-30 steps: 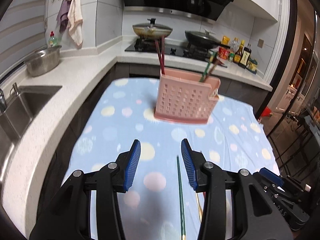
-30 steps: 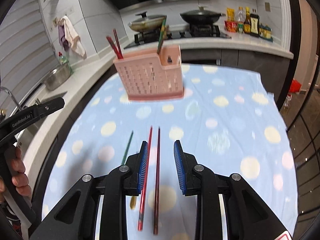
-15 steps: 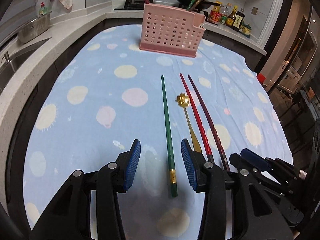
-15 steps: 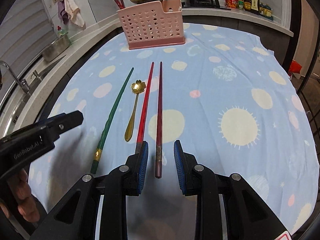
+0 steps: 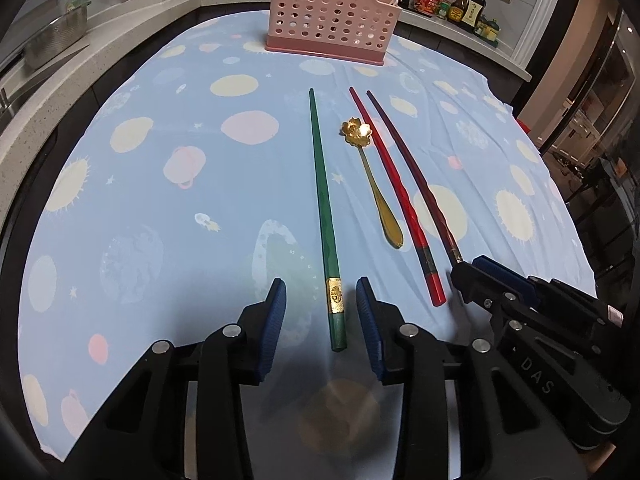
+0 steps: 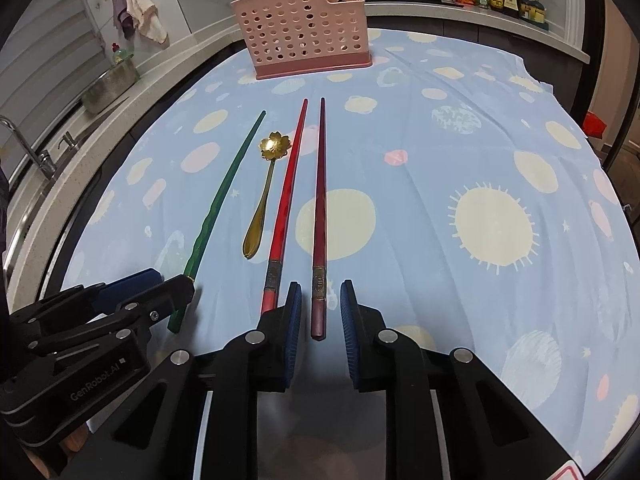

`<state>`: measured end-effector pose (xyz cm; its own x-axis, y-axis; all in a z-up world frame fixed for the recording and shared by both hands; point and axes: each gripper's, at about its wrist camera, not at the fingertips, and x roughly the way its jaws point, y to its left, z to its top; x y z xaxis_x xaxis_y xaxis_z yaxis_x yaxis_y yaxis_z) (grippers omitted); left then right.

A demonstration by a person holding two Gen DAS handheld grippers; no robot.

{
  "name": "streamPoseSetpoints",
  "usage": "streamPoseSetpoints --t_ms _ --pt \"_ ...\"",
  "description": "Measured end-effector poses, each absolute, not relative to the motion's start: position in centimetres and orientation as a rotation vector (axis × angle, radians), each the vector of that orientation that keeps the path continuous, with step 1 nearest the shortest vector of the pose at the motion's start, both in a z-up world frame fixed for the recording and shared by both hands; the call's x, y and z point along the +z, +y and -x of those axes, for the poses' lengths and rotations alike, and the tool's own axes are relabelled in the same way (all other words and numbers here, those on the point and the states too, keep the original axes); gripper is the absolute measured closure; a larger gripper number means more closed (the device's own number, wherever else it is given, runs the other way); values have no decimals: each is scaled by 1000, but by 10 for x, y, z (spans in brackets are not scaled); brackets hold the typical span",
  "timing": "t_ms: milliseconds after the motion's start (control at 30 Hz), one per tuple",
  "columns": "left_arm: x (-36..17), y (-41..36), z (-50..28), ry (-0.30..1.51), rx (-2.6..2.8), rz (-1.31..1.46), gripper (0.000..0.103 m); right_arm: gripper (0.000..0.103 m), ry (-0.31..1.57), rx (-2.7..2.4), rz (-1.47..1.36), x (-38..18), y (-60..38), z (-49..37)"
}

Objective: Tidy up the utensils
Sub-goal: 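Grasp the green chopstick with the left tool while the right tool grasps a red chopstick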

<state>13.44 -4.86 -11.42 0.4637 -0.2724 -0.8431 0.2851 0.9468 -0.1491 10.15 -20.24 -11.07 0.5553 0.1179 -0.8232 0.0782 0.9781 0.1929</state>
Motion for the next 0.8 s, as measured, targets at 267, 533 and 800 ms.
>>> streamPoseSetpoints --t_ms 267,533,800 --pt "-116 -50 -132 1026 -349 -26 79 95 982 26 -210 -114 -202 -101" --pt "-118 -50 -132 1029 -368 -14 95 96 980 29 -214 -114 -201 -100" --pt "-117 -50 -131 1032 -366 -15 96 96 981 31 -229 -112 -203 -96"
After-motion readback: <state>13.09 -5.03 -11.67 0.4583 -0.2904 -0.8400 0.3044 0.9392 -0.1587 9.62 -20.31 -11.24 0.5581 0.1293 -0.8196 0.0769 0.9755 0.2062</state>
